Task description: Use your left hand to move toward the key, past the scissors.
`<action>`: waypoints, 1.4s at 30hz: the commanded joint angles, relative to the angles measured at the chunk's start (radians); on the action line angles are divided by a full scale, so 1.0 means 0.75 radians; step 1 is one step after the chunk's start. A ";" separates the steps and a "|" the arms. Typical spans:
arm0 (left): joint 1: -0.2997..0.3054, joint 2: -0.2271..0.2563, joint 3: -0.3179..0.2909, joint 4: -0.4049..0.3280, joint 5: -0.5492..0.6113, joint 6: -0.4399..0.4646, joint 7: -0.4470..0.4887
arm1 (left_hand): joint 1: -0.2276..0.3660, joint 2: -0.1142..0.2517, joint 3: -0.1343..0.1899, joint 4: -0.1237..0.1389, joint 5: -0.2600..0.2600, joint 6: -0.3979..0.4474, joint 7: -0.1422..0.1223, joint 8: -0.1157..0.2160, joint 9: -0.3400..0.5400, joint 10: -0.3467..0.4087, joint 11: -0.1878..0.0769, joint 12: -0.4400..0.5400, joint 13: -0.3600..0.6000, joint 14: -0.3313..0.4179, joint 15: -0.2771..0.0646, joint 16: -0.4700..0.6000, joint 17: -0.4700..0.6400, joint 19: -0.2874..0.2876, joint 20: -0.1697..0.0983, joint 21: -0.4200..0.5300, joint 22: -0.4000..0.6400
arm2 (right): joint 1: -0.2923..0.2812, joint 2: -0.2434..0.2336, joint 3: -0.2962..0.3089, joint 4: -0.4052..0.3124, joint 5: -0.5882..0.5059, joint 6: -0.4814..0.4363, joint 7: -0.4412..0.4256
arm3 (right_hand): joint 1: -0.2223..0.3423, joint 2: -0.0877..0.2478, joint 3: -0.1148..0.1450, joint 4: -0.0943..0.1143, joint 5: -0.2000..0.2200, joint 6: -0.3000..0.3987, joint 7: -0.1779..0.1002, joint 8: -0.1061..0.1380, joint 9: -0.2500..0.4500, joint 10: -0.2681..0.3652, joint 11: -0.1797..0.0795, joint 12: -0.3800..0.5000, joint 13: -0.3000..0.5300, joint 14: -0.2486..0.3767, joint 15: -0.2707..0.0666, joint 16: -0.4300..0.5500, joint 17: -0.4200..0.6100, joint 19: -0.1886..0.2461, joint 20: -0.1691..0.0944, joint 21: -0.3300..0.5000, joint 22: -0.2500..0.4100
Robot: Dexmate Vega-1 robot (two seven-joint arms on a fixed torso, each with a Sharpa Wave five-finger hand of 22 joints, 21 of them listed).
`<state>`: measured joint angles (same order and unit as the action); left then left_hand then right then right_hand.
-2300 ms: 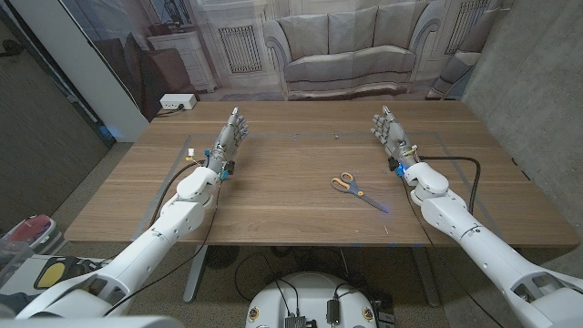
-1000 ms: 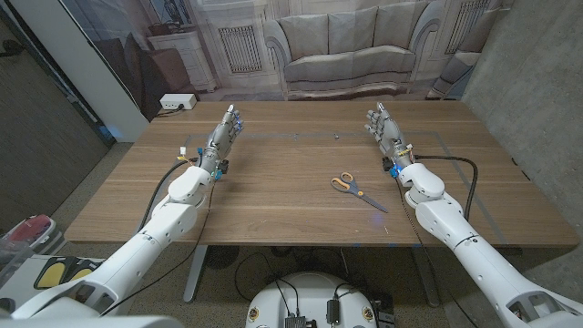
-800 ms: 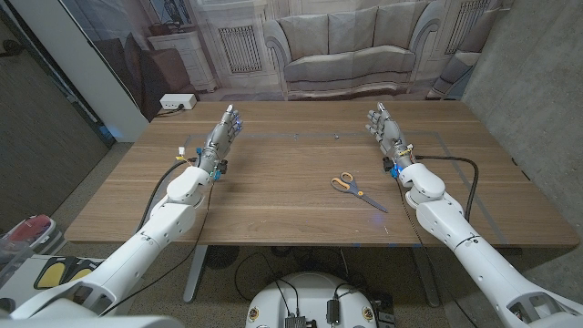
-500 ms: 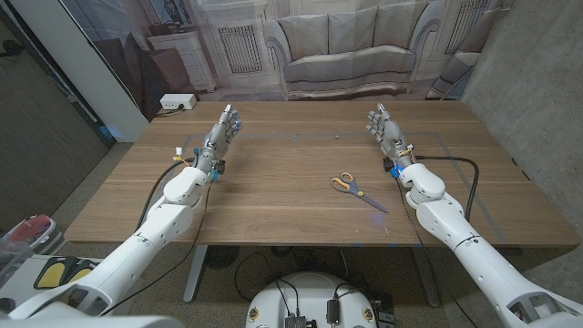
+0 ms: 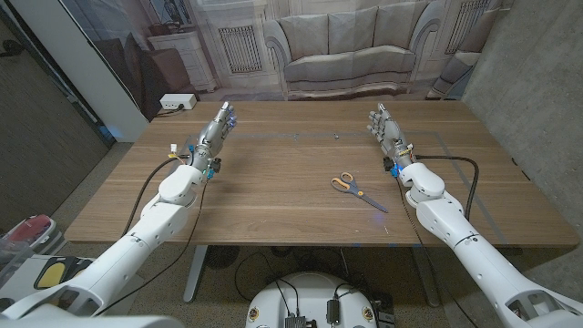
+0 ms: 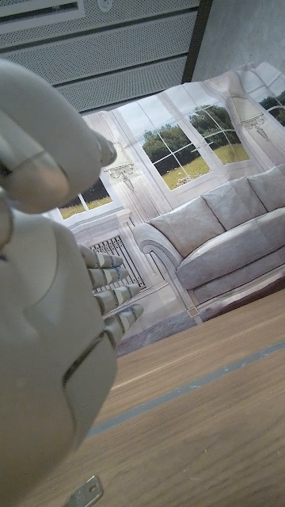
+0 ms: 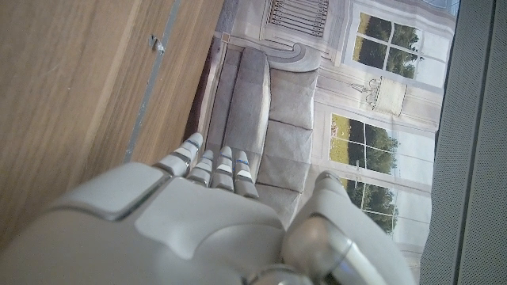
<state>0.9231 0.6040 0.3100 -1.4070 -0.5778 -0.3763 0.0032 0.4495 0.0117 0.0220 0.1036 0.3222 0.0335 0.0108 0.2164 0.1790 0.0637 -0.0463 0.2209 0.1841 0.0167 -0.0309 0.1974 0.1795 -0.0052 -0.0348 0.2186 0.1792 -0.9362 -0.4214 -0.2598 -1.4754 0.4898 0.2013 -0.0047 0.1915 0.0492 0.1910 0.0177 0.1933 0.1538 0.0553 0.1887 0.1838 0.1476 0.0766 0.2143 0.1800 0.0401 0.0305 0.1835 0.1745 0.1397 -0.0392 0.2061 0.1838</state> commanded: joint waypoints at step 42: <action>0.059 0.145 0.012 -0.113 0.490 0.042 0.430 | 0.040 0.015 -0.004 -0.022 0.023 0.070 -0.018 0.011 0.009 0.060 -0.017 0.002 0.002 0.055 -0.020 0.005 0.004 0.038 -0.075 0.006 0.005 | -0.046 -0.050 0.041 -0.139 0.006 -0.040 -0.050 | -0.005 0.006 -0.002 -0.005 0.006 0.025 -0.009 0.011 0.004 0.019 0.006 -0.002 0.001 0.014 0.008 0.001 0.005 0.003 -0.014 -0.001 0.002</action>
<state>0.9601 0.6942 0.3147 -1.4647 -0.3429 -0.3824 0.1982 0.4694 0.0237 0.0205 0.0909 0.3300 0.0760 0.0000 0.2242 0.1842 0.0998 -0.0573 0.2235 0.1838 0.0494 -0.0338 0.1974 0.1794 0.0174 -0.0358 0.2239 0.1790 -0.9347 -0.4385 -0.2452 -1.5324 0.4909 0.1719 -0.0335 0.1875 0.0531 0.1909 0.0177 0.1933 0.1669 0.0492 0.1924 0.1836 0.1515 0.0804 0.2144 0.1798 0.0438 0.0341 0.1835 0.1744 0.1398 -0.0391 0.2061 0.1837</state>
